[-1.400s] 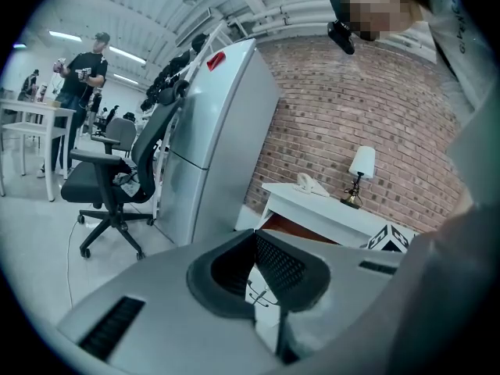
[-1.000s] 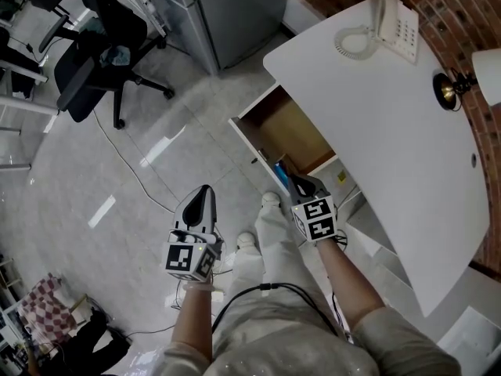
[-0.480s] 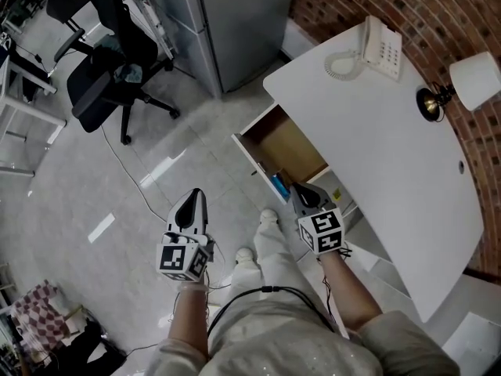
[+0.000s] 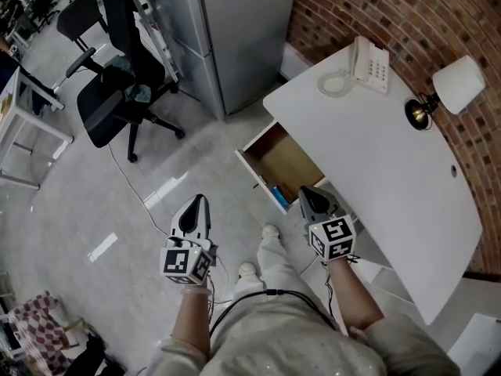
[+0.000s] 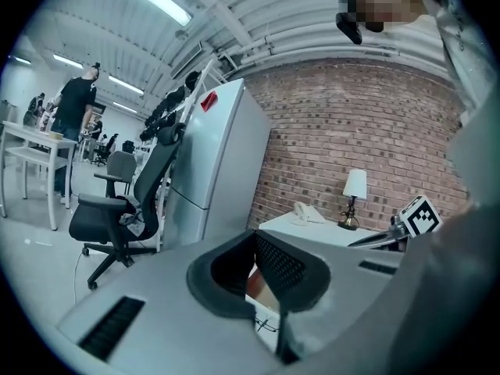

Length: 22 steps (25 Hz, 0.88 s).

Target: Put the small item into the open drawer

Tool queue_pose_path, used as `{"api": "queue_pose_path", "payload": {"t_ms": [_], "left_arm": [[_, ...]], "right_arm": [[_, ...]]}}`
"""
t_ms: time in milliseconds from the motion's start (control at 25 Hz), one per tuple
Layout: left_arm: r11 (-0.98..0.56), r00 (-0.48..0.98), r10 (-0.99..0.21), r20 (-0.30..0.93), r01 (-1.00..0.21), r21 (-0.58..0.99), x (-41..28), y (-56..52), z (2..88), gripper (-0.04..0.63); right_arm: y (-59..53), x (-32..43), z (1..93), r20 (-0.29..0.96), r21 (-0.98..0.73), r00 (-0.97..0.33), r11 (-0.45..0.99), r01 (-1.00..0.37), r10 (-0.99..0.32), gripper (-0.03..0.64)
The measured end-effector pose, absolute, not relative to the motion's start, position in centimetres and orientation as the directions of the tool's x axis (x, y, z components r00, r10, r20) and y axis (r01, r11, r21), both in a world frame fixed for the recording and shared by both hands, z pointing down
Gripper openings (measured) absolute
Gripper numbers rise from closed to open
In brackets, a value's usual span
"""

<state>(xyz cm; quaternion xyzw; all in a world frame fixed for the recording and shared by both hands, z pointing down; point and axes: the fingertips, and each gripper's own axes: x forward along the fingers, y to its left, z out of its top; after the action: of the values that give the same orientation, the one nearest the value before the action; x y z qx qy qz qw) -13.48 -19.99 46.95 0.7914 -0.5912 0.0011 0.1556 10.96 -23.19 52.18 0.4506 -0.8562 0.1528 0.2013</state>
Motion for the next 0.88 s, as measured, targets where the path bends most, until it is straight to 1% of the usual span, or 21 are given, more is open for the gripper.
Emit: {"api": "queue_pose_path", "payload": {"t_ms": [360,880], "left_arm": [[-0.278,0.311,-0.943,0.121,-0.931,0.235,-13.3,-19.8,43.8,0.006],[-0.271,0.291,-0.954,0.066,-0.939,0.213,-14.5,-19.2,40.4,0.006]], "right_arm": [[-23.1,11.1,47.2,0.382,-0.066,-0.526,0.545,-0.836,-0.76,0.006],[-22.7,11.2,43.0,0.292,-0.057,-0.535,0.544,-0.837,-0.793,0.005]]}}
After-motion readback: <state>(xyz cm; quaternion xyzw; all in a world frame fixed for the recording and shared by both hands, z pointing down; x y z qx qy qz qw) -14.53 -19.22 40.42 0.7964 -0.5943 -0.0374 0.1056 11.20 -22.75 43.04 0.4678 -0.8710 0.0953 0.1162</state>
